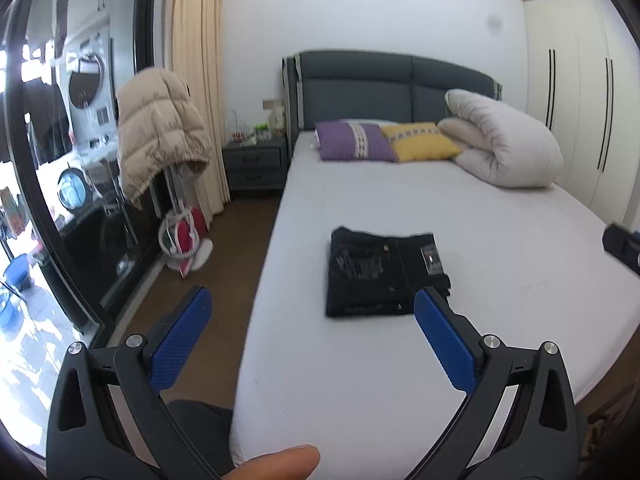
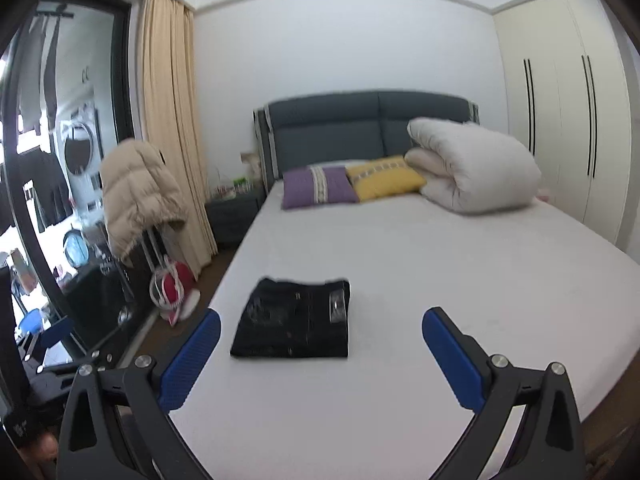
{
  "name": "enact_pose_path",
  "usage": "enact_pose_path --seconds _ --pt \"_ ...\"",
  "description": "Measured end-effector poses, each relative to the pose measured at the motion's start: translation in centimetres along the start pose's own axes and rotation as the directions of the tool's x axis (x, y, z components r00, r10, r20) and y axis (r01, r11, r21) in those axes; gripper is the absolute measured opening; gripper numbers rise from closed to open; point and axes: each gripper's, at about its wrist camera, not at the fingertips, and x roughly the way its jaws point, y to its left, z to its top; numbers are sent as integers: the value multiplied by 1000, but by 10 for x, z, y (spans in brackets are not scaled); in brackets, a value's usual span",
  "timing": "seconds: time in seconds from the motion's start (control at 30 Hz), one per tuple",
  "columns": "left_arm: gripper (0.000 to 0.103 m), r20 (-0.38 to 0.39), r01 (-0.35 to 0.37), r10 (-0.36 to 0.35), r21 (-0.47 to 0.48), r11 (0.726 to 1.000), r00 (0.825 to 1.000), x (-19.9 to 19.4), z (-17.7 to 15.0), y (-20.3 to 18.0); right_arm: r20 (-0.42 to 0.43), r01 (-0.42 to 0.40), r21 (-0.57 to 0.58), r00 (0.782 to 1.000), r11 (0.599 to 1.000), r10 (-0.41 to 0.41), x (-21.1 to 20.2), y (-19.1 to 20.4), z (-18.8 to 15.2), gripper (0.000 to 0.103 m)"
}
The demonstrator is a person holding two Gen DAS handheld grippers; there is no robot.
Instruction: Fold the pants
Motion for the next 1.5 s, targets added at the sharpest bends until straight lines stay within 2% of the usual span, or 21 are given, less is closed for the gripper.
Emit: enact_pose_path --seconds 0.13,0.3,0.6,0.87,1.5 --pt "103 -62 3 -5 -30 1000 998 28 -1 0 -62 19 -19 998 1000 -20 14 3 -11 103" --pt "103 -124 -4 -3 -52 999 992 66 0 4 -98 39 -25 994 999 -42 32 2 -17 103" --pt "103 -174 -1 -8 -55 998 985 111 0 6 -151 47 -41 987 998 -52 52 4 -24 103" --pt "103 -193 -9 -2 -58 998 981 129 -3 9 -177 40 -54 983 998 -49 60 7 -28 103" --pt "103 -194 -11 -1 -57 998 981 133 -14 6 -201 33 -60 979 998 -44 65 8 -30 103"
